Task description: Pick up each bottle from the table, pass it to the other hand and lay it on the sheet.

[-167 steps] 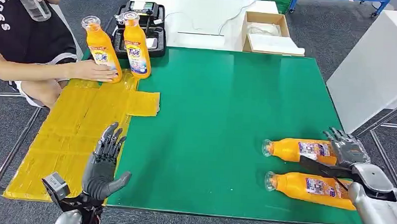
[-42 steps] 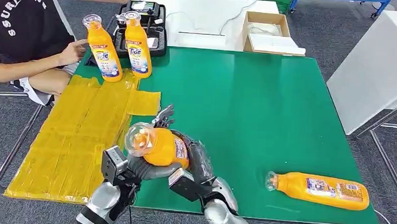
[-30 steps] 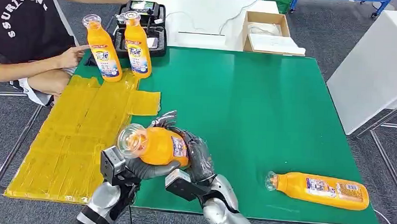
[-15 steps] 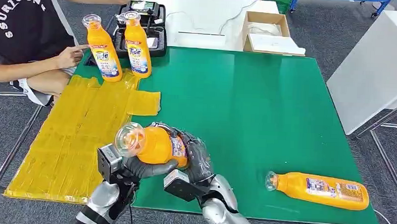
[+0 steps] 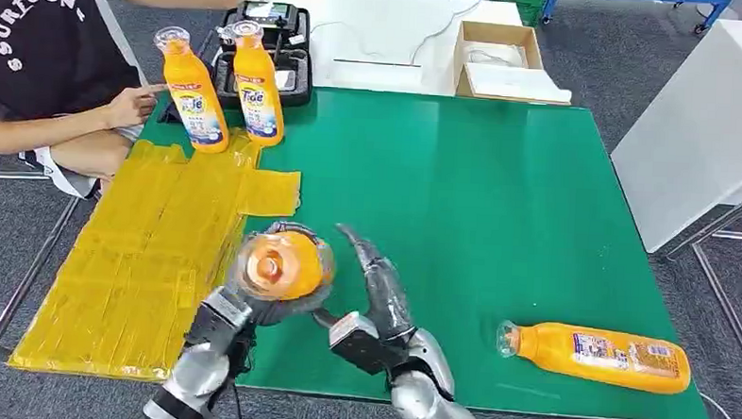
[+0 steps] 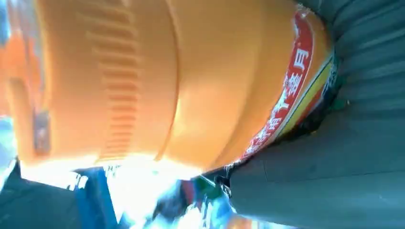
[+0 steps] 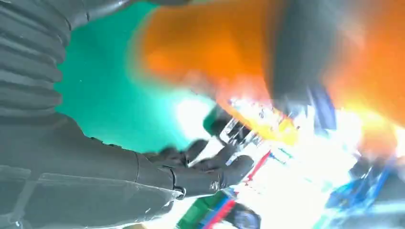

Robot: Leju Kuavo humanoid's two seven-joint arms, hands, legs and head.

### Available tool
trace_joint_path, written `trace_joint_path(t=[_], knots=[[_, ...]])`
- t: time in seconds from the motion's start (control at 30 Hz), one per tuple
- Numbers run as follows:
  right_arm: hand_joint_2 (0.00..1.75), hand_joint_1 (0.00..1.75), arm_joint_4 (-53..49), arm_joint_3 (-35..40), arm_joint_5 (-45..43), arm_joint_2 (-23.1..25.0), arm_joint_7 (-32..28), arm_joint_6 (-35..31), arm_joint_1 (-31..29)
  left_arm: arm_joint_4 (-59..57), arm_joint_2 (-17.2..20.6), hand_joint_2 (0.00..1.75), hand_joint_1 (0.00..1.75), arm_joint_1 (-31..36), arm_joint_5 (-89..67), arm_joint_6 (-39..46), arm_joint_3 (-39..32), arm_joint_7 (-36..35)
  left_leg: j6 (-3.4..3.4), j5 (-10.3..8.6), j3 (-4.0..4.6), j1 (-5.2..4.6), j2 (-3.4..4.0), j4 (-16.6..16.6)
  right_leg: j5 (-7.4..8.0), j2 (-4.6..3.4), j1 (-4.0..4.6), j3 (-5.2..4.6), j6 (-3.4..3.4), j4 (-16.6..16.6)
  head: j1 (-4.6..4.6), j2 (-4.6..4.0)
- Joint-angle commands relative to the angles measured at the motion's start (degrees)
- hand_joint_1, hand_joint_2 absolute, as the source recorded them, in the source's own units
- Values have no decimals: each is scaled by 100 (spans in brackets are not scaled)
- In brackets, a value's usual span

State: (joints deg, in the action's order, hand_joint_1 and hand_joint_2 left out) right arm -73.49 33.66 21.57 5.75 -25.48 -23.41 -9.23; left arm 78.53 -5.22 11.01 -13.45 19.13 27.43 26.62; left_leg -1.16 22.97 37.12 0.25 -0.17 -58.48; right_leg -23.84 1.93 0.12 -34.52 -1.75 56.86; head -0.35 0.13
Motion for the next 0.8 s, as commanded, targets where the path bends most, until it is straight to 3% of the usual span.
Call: trace_joint_path(t=[0.03,0.27,0.43,0.57,0.67,0.8], knots=[[175,0,-748,-431,-58,-308,51,147,208,-140,168,175,175,134,-363,184,54,-12,3,4,-12,0,0,0,-4,-10,-1,13,-1,-2,2,0],[175,0,-1834,-941,-574,-518,-4,726,485,-552,324,175,175,196,-2160,754,-40,-700,5,3,-20,-2,-5,4,-7,-9,-5,18,0,-1,2,0],[175,0,-2656,-1611,-1088,-746,91,1316,1042,-615,425,175,175,38,-3042,1187,-631,-977,2,2,-12,-3,-4,5,-5,-5,-4,10,-2,-3,2,0],[175,0,-2696,-2126,-1360,-885,128,1736,1322,-851,514,175,175,-7,-4063,1581,-885,-1226,4,7,-37,-3,-11,12,-12,-5,-6,39,-2,-12,2,0],[175,0,-2471,-2318,-1382,-849,161,1982,1338,-1558,617,175,175,170,-5959,1908,-848,-2059,3,3,-26,-2,-4,11,-5,-7,-4,27,-1,-11,2,0],[175,0,-2422,-2314,-1374,-809,148,1997,1315,-1773,604,175,175,236,-5956,2039,-852,-2035,4,1,-14,-2,1,6,-1,-11,-3,12,0,-4,2,0]])
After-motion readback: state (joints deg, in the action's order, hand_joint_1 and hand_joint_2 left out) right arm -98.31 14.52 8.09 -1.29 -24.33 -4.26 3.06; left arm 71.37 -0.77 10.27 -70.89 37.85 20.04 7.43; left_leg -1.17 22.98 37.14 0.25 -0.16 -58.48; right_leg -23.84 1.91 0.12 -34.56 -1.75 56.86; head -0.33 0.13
